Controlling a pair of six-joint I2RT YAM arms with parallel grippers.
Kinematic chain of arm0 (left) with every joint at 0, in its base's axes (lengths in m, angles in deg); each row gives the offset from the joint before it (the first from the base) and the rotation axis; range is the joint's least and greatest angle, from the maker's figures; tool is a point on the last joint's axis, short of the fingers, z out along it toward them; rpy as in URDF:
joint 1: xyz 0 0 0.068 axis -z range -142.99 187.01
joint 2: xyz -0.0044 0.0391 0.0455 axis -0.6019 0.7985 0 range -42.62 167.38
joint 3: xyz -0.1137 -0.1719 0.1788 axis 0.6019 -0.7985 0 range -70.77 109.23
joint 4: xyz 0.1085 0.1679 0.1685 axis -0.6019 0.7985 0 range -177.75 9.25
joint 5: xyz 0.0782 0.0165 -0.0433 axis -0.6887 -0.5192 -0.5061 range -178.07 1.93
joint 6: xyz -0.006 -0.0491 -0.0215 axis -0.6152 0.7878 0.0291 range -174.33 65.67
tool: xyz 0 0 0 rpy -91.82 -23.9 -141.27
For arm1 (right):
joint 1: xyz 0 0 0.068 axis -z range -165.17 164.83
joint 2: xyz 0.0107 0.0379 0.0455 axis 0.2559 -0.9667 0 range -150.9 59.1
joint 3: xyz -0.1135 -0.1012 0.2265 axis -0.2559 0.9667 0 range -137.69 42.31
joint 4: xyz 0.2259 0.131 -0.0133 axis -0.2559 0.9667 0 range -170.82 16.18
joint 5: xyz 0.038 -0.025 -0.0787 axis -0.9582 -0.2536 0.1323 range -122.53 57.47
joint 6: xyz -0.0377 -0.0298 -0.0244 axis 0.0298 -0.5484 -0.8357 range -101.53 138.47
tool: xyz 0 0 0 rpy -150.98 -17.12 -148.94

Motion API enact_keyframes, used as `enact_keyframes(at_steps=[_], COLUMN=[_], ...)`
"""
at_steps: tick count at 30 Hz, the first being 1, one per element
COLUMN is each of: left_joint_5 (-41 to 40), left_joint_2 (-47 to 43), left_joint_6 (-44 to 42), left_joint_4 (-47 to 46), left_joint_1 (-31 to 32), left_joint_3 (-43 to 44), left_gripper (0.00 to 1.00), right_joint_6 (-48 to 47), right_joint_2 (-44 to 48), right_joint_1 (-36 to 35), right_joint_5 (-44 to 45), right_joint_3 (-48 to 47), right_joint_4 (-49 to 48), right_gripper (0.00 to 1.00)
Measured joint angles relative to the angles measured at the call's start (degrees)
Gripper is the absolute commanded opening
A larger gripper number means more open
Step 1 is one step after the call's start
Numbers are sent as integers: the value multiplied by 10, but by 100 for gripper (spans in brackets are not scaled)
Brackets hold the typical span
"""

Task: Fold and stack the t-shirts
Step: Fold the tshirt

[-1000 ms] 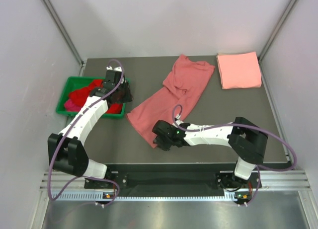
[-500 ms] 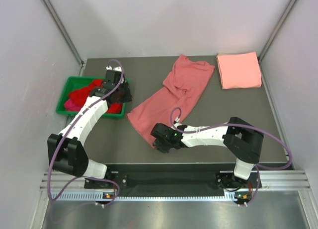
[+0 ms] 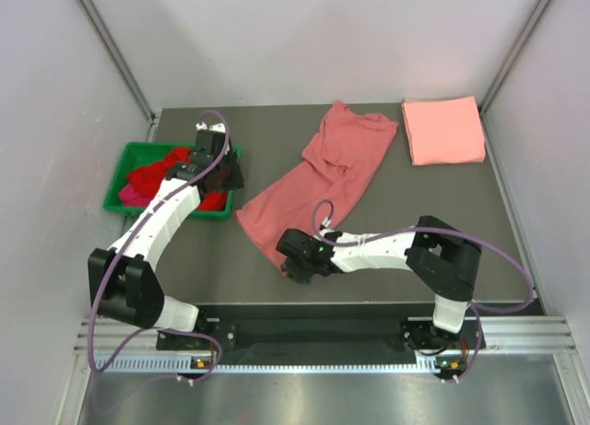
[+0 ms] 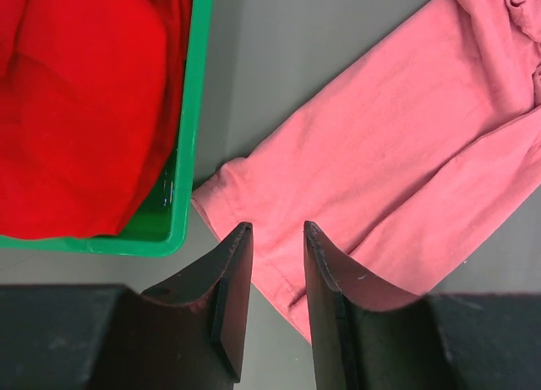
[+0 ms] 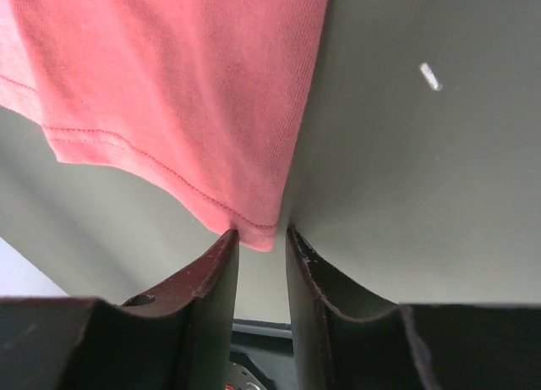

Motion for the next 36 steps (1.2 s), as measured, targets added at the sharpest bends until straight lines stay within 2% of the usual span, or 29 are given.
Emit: enact_keyframes(at_steps=[3,4,6,7,12,20,27,36], left_joint_5=[-2,-3,-4,-4,6,91,150,150], left_joint_2=[0,-1,-2,-2,-4,-7,-71,-114], left_joint_6=[0,0,0,0,-7,-21,-21,-4], left_joint_4=[0,0,0,0,0,2,12,32], left_joint_1=[0,0,0,0,0,3,53,126], left_joint_3=[0,0,0,0,0,0,-43,-179], left_gripper=[36,36,36,36,38,41,42,42], right_joint_6=[-1,0,-1,-2,-8,-75,-137,-187], right_joint_2=[-3,-5,-6,-6,-6,33,129,307], right_joint_1=[0,0,0,0,0,-3,-17,-25], right_joint_5=[0,0,1,2,7,32,33,24], right_joint_3=[-5,-7,-8,-9,-9,11,100,255], right_joint_4=[5,10,17,20,26,47,68,86], right_gripper=[22,15,9,1,0,0,0,0])
